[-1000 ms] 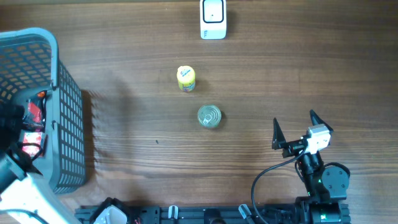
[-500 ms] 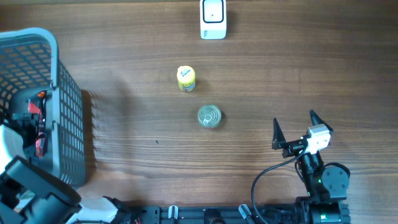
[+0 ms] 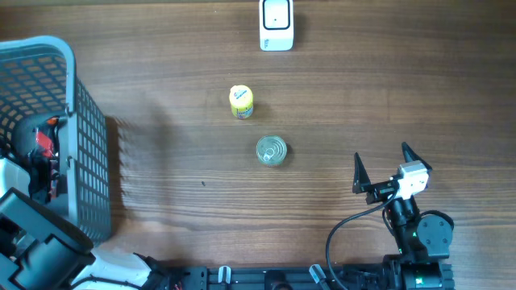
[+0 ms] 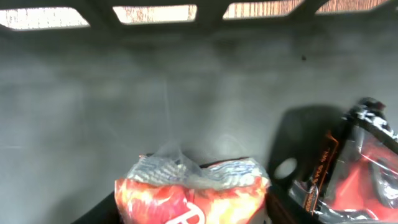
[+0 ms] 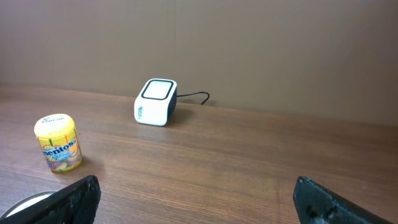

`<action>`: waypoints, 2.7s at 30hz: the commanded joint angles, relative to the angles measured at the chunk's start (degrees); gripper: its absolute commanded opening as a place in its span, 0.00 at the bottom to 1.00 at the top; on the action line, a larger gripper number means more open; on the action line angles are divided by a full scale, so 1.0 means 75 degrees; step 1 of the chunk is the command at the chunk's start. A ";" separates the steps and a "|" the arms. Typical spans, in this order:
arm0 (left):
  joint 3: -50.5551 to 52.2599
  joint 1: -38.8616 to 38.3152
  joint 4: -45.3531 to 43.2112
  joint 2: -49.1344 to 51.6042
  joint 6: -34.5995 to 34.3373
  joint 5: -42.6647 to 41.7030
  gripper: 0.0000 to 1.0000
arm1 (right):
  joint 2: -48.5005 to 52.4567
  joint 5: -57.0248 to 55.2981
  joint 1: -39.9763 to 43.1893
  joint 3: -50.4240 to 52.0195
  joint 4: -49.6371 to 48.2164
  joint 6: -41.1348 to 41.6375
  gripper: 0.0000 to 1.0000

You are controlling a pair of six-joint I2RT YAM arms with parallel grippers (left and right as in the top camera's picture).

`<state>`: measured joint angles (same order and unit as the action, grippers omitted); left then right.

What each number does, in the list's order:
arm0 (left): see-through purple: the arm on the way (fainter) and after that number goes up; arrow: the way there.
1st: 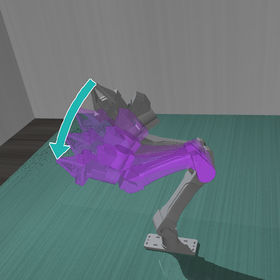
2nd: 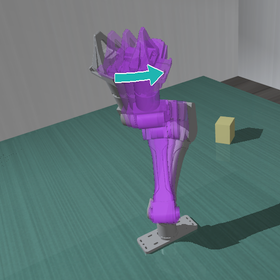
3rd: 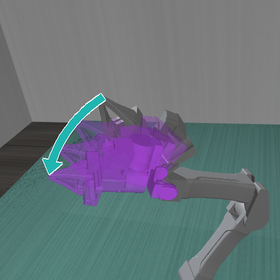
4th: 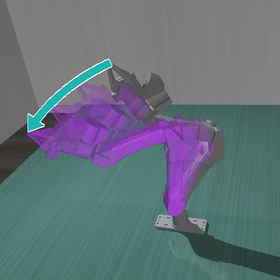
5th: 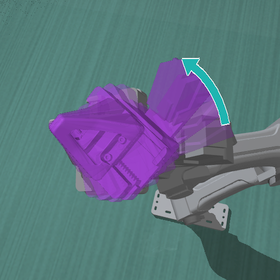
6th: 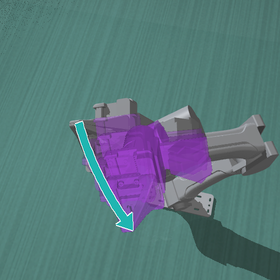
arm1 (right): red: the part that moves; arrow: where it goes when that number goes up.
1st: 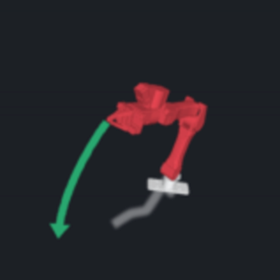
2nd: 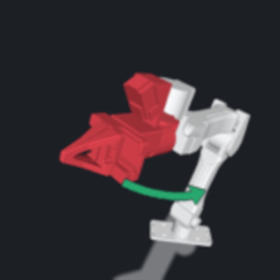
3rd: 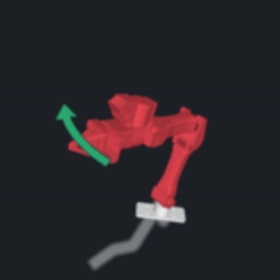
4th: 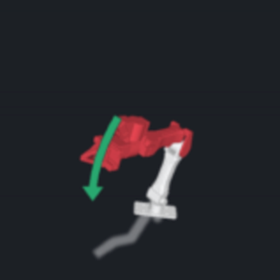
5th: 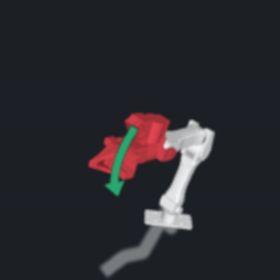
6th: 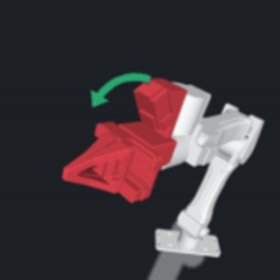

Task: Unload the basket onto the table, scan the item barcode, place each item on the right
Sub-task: 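Grasp the red snack pack in the basket with the left gripper, then place the red snack pack on the table left of the can, then grasp the black-and-orange packet in the basket with the left gripper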

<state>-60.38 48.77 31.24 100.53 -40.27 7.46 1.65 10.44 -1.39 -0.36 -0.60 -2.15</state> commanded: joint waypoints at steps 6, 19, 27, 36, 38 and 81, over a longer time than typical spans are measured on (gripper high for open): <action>0.0032 0.0029 0.0192 -0.0851 -0.0035 -0.2463 0.49 | -0.0032 -0.0023 0.0003 0.0009 -0.0020 0.0105 1.00; -0.0860 0.0026 -0.0204 -0.6604 -0.0195 -0.4867 0.54 | -0.0032 -0.0023 0.0003 0.0009 -0.0020 0.0105 1.00; -0.0857 -0.1358 -0.0606 -0.7070 -0.1413 -0.6656 0.48 | -0.0032 -0.0023 0.0003 0.0009 -0.0020 0.0108 1.00; -0.0857 -0.6481 -0.0516 -0.3928 0.0085 -0.2766 0.44 | -0.0032 -0.0023 0.0003 0.0009 -0.0020 0.0105 1.00; -0.0857 -0.7286 -0.0280 -0.2868 0.0178 -0.1518 0.46 | -0.0032 -0.0023 0.0003 0.0009 -0.0020 0.0105 1.00; -0.2066 -0.1973 0.2244 -0.5193 -0.0154 0.1367 1.00 | -0.0032 -0.0023 0.0003 0.0009 -0.0020 0.0108 1.00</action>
<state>-76.18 22.37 46.94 53.08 -36.77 33.01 1.65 10.44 -1.39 -0.36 -0.60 -2.15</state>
